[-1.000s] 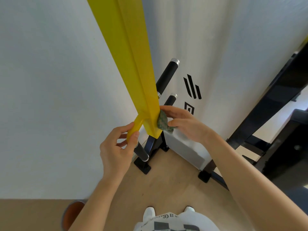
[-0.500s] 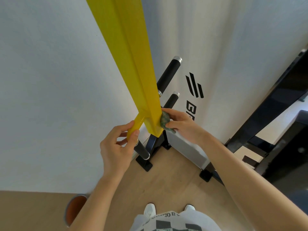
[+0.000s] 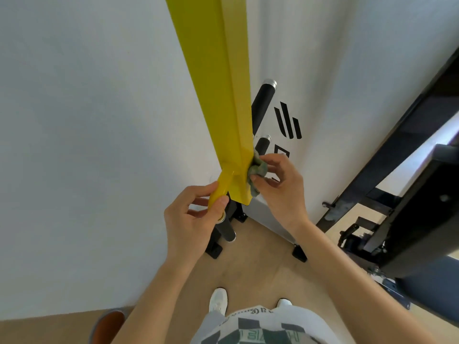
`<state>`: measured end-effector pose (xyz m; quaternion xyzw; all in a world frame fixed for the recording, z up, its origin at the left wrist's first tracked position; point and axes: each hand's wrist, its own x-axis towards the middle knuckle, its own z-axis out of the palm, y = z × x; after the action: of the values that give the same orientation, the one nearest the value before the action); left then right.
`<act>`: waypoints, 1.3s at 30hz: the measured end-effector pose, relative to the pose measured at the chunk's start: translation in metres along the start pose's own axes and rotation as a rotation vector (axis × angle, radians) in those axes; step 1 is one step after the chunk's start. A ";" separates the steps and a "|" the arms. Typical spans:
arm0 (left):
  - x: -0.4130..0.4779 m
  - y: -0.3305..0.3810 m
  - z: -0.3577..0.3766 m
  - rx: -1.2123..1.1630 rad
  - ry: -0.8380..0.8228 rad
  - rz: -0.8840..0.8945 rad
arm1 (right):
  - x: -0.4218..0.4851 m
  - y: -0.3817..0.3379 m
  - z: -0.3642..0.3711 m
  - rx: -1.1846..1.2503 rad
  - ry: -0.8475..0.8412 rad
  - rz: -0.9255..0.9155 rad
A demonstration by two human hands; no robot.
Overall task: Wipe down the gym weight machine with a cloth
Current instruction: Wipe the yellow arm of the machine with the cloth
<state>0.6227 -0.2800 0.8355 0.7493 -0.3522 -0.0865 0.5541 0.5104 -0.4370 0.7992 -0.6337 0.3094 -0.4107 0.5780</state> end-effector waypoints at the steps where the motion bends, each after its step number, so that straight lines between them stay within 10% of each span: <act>1: 0.002 -0.001 -0.003 -0.018 -0.028 0.000 | -0.005 0.007 0.002 -0.046 0.028 0.022; 8: 0.022 -0.011 -0.026 -0.068 -0.245 0.101 | -0.036 0.015 0.003 -0.433 -0.113 0.222; 13: 0.041 -0.009 -0.042 -0.080 -0.337 0.313 | -0.065 -0.039 0.011 -0.151 0.130 0.142; 18: 0.052 -0.001 -0.048 -0.192 -0.675 0.461 | -0.085 -0.077 0.043 -0.003 0.026 -0.098; 23: 0.070 -0.009 -0.067 -0.343 -0.812 0.358 | -0.093 -0.067 0.078 0.127 0.095 -0.120; 30: 0.112 -0.017 -0.076 -0.399 -0.540 0.152 | -0.090 -0.072 0.108 -0.342 0.523 -0.039; 35: 0.137 -0.021 -0.050 -0.494 -0.363 0.119 | -0.079 -0.064 0.119 -0.427 0.507 0.111; 39: 0.126 -0.031 -0.018 -0.503 -0.521 0.189 | -0.080 -0.056 0.128 -0.455 0.514 0.097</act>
<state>0.7384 -0.3406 0.8471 0.5069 -0.5166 -0.3064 0.6182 0.5810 -0.2987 0.8420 -0.6065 0.5584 -0.4495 0.3440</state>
